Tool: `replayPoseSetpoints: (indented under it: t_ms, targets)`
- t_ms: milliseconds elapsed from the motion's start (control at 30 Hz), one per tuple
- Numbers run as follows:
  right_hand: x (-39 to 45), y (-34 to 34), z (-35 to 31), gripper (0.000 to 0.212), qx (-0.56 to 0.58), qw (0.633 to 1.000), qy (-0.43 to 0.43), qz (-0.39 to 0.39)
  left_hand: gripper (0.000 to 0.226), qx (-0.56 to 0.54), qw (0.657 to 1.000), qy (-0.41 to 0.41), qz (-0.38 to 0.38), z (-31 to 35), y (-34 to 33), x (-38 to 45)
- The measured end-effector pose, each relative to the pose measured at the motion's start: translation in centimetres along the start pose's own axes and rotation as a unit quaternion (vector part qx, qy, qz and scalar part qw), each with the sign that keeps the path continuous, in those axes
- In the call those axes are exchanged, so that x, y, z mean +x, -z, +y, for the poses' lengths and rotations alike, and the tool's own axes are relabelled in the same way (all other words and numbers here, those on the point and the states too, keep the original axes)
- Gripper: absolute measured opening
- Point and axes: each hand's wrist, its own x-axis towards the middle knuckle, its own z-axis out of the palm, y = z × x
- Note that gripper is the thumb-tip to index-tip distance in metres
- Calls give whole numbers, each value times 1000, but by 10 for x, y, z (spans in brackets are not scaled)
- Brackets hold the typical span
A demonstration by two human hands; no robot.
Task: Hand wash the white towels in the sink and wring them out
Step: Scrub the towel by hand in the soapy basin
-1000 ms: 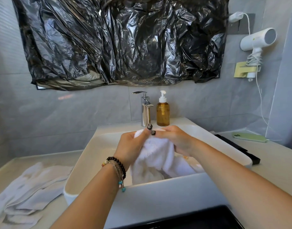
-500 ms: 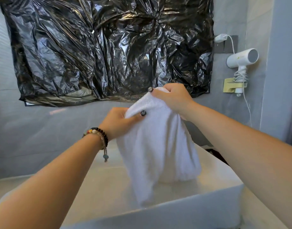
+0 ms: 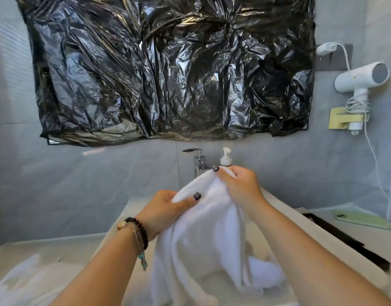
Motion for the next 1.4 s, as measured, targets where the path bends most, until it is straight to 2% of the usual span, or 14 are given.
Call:
replayPoseSetpoints:
  t_ms: [133, 233, 300, 367, 433, 600, 767, 833, 933, 1033, 1100, 1200, 1300, 1400]
  targets:
    - [2, -3, -4, 54, 57, 995, 4, 87, 20, -62, 996, 22, -53, -8, 1, 5]
    - [-2, -4, -1, 54, 61, 990, 2, 126, 32, -124, 991, 18, -40, -15, -5, 9]
    - [-19, -20, 2, 49, 44, 992, 60, 98, 46, -162, 987, 20, 9, -16, -12, 12]
    - [-49, -46, 1, 46, -12, 989, 148, 18, 58, -226, 973, 9, 44, -15, -17, 14]
    - [-67, -69, 1, 51, -77, 978, 191, -29, 56, -245, 967, -2, 78, -15, -23, 11]
    - [-18, -67, -3, 54, -100, 994, 34, 33, 36, -223, 968, 23, 113, -10, -48, 3]
    - [-65, -74, -9, 51, -140, 984, 108, -6, 33, -239, 959, 56, 140, -18, -37, 12]
    - [-50, -71, -14, 50, -140, 989, 46, -9, 34, -228, 965, 64, 111, -23, -41, 12]
    - [-22, -66, -21, 47, -65, 995, -26, 66, 31, -212, 972, 42, 96, -20, -52, 9]
    - [-53, -80, -20, 49, -133, 990, 41, 8, 26, -184, 974, 23, 133, -23, -37, 15]
    - [-73, -85, -18, 52, -140, 985, 93, -27, 23, -236, 962, 49, 127, -28, -29, 15]
    - [-37, -83, -14, 46, -132, 991, 3, -6, 27, -258, 961, 62, 74, -28, -34, 15]
    - [-13, -79, -10, 38, -116, 989, -82, 31, 19, -242, 963, 63, 97, -24, -45, 18]
    - [-52, -88, -4, 45, -156, 987, 21, -21, 25, -235, 957, 83, 150, -33, -33, 22]
